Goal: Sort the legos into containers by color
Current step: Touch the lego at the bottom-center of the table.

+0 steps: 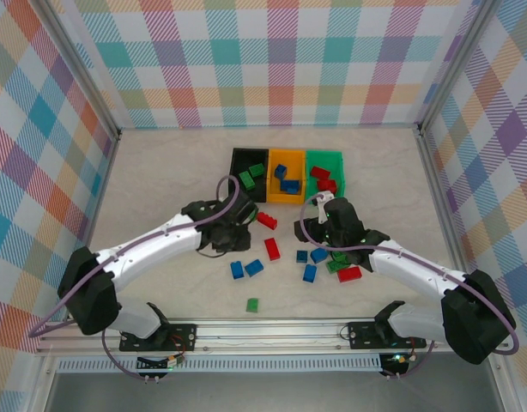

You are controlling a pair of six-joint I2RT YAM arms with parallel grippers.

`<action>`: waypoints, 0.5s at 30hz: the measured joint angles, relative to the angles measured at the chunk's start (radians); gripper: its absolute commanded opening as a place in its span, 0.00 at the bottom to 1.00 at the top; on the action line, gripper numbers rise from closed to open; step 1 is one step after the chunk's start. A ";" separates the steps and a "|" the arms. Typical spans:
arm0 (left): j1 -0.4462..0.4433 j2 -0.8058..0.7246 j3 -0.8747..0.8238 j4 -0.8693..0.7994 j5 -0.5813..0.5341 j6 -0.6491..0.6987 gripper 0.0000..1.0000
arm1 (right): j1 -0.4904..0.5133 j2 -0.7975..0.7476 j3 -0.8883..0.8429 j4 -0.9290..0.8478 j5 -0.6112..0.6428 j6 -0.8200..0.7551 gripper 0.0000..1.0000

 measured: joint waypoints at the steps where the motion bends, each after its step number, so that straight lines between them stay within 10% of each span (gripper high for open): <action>1: 0.000 -0.013 -0.023 -0.017 0.002 -0.010 0.49 | 0.000 0.000 0.000 0.000 -0.003 0.001 0.70; 5: 0.000 -0.031 -0.079 -0.043 0.010 -0.039 0.65 | 0.000 0.000 0.000 0.000 -0.016 0.005 0.70; 15: -0.077 0.242 0.028 -0.039 0.004 -0.040 0.64 | 0.000 0.011 0.000 -0.001 -0.018 0.008 0.70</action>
